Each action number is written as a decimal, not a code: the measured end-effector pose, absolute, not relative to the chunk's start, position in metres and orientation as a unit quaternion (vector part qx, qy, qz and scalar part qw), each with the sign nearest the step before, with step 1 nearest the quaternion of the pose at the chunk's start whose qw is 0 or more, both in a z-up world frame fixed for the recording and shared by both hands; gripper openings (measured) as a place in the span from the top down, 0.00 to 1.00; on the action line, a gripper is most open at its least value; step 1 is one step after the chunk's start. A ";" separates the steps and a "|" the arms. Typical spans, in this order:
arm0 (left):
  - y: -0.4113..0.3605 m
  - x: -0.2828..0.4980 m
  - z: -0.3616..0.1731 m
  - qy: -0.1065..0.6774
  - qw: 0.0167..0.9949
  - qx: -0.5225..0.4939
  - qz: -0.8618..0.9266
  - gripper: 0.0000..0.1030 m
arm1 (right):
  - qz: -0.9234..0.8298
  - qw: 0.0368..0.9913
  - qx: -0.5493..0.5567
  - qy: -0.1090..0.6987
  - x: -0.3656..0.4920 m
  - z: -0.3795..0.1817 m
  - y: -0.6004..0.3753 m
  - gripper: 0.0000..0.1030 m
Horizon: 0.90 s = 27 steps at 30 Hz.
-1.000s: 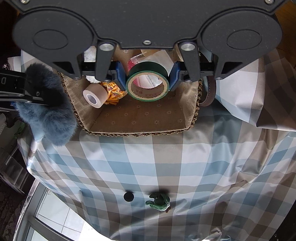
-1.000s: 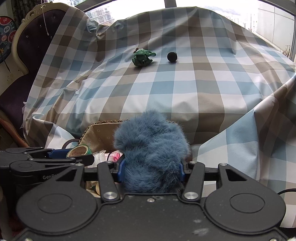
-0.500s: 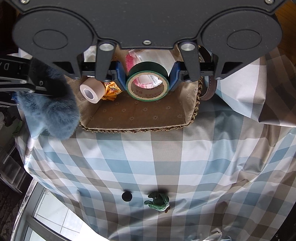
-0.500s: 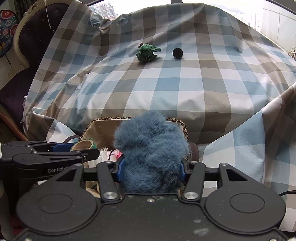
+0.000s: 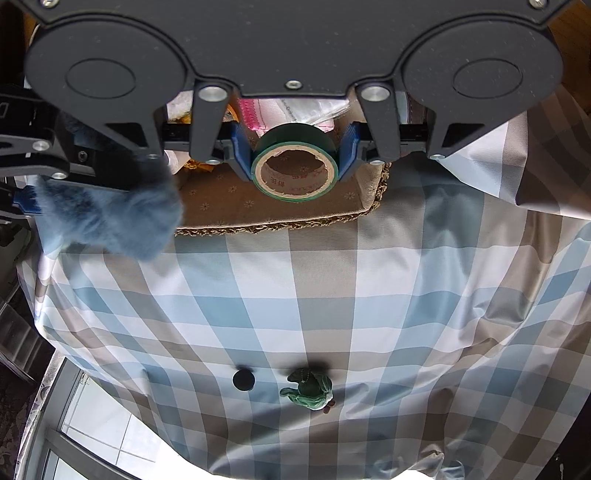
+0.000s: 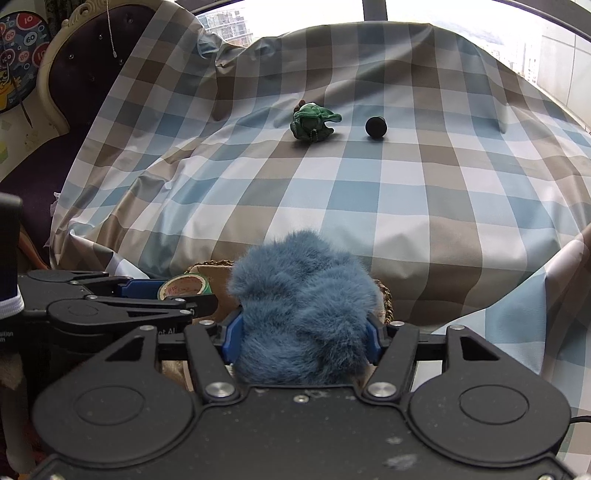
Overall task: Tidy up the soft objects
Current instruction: 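Carry the tape roll with the left tool while the right tool carries the scrunchie over the basket, then open both tools to drop the tape roll and scrunchie into the basket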
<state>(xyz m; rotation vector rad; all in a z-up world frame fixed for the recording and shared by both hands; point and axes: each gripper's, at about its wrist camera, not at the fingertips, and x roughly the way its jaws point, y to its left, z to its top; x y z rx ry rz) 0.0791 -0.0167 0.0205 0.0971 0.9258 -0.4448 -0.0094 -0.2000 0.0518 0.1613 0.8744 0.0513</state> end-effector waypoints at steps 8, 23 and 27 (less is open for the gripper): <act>-0.016 0.079 0.016 0.453 0.866 0.045 -0.209 0.52 | 0.017 0.900 0.089 0.427 -0.007 0.047 -0.203 0.38; -0.017 0.069 0.014 0.453 0.868 0.057 -0.197 0.48 | 0.010 0.898 0.097 0.429 -0.014 0.044 -0.207 0.38; -0.017 0.066 0.014 0.452 0.869 0.060 -0.190 0.48 | 0.009 0.898 0.098 0.430 -0.014 0.043 -0.206 0.38</act>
